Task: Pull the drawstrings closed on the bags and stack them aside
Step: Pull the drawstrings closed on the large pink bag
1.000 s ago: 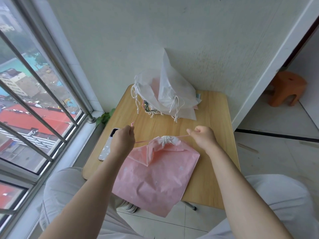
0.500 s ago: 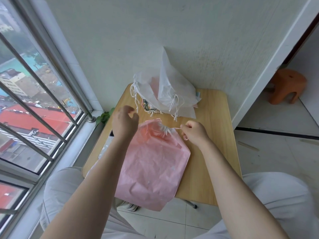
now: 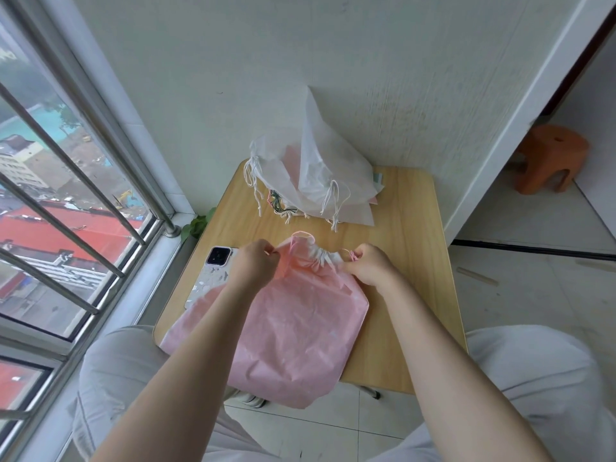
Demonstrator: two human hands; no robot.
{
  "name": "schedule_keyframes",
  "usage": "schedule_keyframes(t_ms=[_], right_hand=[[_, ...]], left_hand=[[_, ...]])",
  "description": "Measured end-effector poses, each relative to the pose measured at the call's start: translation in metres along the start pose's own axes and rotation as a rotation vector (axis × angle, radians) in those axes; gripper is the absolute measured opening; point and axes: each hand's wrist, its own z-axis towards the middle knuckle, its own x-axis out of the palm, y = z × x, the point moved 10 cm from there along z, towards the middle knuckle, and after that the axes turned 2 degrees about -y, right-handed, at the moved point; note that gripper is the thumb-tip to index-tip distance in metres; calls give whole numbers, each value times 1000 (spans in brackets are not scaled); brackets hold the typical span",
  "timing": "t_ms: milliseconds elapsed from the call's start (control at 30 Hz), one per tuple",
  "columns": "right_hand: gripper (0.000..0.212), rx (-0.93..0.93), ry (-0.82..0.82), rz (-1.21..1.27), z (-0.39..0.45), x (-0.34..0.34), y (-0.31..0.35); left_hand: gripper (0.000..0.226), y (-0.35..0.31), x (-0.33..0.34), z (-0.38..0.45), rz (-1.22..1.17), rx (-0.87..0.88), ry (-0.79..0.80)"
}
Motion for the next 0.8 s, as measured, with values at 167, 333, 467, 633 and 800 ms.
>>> schedule_keyframes(t_ms=[167, 333, 467, 633, 800], right_hand=[[35, -108, -15, -52, 4, -1, 15], [17, -176, -71, -176, 5, -10, 33], [15, -249, -65, -253, -4, -4, 48], [18, -281, -41, -344, -14, -1, 56], [30, -201, -79, -472, -11, -9, 42]], left_hand=[[33, 1, 18, -12, -164, -70, 366], [53, -12, 23, -22, -243, -61, 534], [47, -17, 27, -13, -314, -83, 434], [17, -21, 5, -2, -636, -140, 279], [23, 17, -37, 12, -742, -355, -23]])
